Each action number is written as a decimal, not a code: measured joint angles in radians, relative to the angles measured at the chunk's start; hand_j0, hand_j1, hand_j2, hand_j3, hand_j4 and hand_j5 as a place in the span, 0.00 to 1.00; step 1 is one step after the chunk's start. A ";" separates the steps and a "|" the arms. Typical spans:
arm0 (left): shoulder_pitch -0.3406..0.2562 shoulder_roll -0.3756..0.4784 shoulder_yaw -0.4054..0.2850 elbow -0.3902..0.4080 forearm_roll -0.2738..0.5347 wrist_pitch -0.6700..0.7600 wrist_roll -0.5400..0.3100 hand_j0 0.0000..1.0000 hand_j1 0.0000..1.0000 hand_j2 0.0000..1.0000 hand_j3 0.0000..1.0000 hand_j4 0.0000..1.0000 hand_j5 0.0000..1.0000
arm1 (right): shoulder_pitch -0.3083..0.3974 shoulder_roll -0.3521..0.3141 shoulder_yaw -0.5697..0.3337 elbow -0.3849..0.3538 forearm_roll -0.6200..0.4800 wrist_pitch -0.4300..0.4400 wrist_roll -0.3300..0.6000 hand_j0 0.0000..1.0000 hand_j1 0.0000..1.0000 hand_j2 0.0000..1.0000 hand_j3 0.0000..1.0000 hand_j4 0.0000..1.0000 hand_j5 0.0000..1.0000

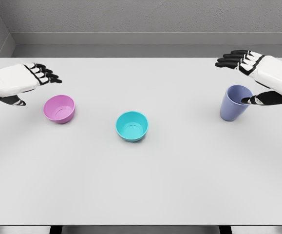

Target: Stacking bowl and cup with both arms

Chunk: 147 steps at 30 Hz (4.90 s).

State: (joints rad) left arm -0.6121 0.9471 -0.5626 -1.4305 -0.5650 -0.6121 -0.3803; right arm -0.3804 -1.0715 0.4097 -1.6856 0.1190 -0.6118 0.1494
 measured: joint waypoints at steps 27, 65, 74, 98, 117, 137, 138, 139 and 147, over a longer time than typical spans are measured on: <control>-0.054 -0.066 -0.124 0.056 -0.056 0.000 -0.034 1.00 1.00 1.00 1.00 1.00 1.00 | 0.012 -0.006 -0.005 0.009 0.000 0.000 0.000 1.00 1.00 1.00 1.00 1.00 1.00; -0.081 -0.109 -0.176 0.070 -0.103 -0.001 -0.071 1.00 1.00 1.00 1.00 1.00 1.00 | 0.012 -0.005 -0.004 0.011 0.001 0.000 0.000 1.00 1.00 1.00 1.00 1.00 1.00; -0.081 -0.108 -0.177 0.074 -0.099 0.000 -0.075 0.91 0.91 0.91 0.91 0.91 0.91 | 0.014 -0.006 -0.004 0.011 0.001 0.000 0.000 1.00 1.00 1.00 1.00 1.00 1.00; -0.083 -0.119 -0.175 0.074 -0.051 -0.001 -0.077 0.71 0.71 0.71 0.71 0.71 0.71 | 0.012 -0.005 -0.006 0.011 0.001 0.000 0.000 1.00 1.00 1.00 1.00 1.00 1.00; -0.161 -0.250 -0.182 -0.038 -0.042 -0.002 -0.084 0.72 0.72 0.72 0.72 0.72 0.72 | 0.012 -0.008 -0.005 0.011 0.001 0.000 0.000 1.00 1.00 1.00 1.00 1.00 1.00; -0.233 -0.368 -0.361 -0.137 -0.051 -0.002 -0.086 0.73 0.73 0.73 0.73 0.73 0.73 | 0.012 -0.009 -0.005 0.011 0.001 0.000 0.000 1.00 1.00 1.00 1.00 1.00 1.00; -0.233 -0.370 -0.365 -0.137 -0.052 -0.001 -0.086 0.73 0.73 0.73 0.73 0.73 0.73 | 0.014 -0.009 -0.005 0.011 0.001 0.000 0.000 1.00 1.00 1.00 1.00 1.00 1.00; -0.233 -0.371 -0.369 -0.137 -0.053 -0.001 -0.086 0.73 0.73 0.73 0.73 0.73 0.73 | 0.012 -0.009 -0.005 0.011 0.001 0.000 0.000 1.00 1.00 1.00 1.00 1.00 1.00; -0.235 -0.360 -0.386 -0.140 -0.055 -0.001 -0.085 0.73 0.73 0.73 0.73 0.73 0.73 | 0.014 -0.009 -0.004 0.011 0.001 0.000 0.000 1.00 1.00 1.00 1.00 1.00 1.00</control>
State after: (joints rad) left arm -0.8468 0.5867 -0.9488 -1.5703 -0.6199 -0.6132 -0.4654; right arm -0.3666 -1.0801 0.4053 -1.6749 0.1204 -0.6118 0.1494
